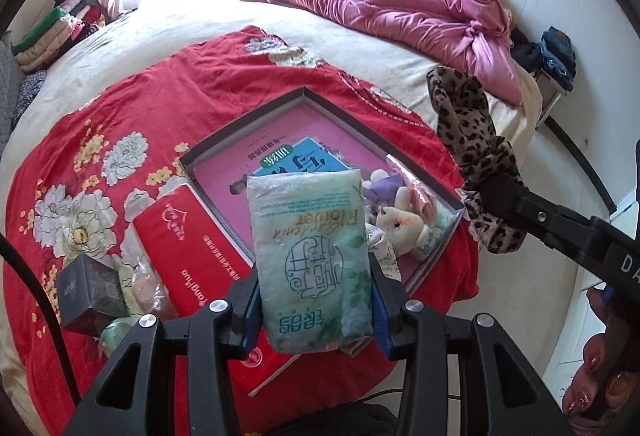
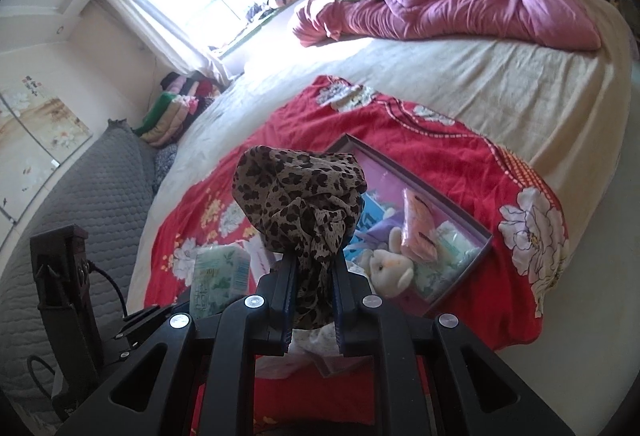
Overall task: Organize soft objects
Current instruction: 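Lift and carry the tissue packet and leopard scrunchie over the pink tray, then lower both items into the tray and open both tools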
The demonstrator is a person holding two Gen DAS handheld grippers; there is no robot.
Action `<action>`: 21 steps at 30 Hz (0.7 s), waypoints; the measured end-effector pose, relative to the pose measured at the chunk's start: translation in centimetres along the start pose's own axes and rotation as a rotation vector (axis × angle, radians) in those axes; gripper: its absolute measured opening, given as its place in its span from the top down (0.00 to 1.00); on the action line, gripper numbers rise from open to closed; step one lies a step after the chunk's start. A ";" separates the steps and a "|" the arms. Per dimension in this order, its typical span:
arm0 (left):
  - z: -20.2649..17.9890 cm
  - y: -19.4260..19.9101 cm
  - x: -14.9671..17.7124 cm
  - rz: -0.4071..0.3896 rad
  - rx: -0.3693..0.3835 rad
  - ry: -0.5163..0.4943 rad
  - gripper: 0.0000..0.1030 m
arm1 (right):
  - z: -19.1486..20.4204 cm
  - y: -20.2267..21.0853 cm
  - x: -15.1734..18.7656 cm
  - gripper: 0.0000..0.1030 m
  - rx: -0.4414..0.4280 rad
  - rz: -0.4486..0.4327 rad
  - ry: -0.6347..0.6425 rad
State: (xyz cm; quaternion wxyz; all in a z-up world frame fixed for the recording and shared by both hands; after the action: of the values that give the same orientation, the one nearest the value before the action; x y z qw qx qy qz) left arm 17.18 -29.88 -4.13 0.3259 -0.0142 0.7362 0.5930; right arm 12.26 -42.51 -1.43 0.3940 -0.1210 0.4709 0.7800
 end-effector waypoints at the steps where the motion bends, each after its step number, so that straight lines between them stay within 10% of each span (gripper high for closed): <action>1: 0.0 -0.4 0.0 0.005 0.002 -0.001 0.57 | -0.2 -0.4 0.1 0.84 0.003 0.005 0.000; 21: -0.4 -6.7 0.8 0.116 0.059 0.003 0.57 | -4.7 -8.7 1.5 0.77 0.127 0.109 0.032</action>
State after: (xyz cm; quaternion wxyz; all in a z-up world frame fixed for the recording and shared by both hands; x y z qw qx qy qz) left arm 19.09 -31.92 -10.25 0.2904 0.0372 0.7532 0.5890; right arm 16.75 -43.50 -10.28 0.3502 -0.0824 0.5316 0.7667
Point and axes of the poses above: each gripper's, at about its wrist camera, not at the fingertips, and y roughly against the way its jaws point, z to its left, x to its underside, the point moved 9 cm from there along -y, roughly the way its jaws point, and after that the axes turned 1 degree about -z, right-handed, at the moved point
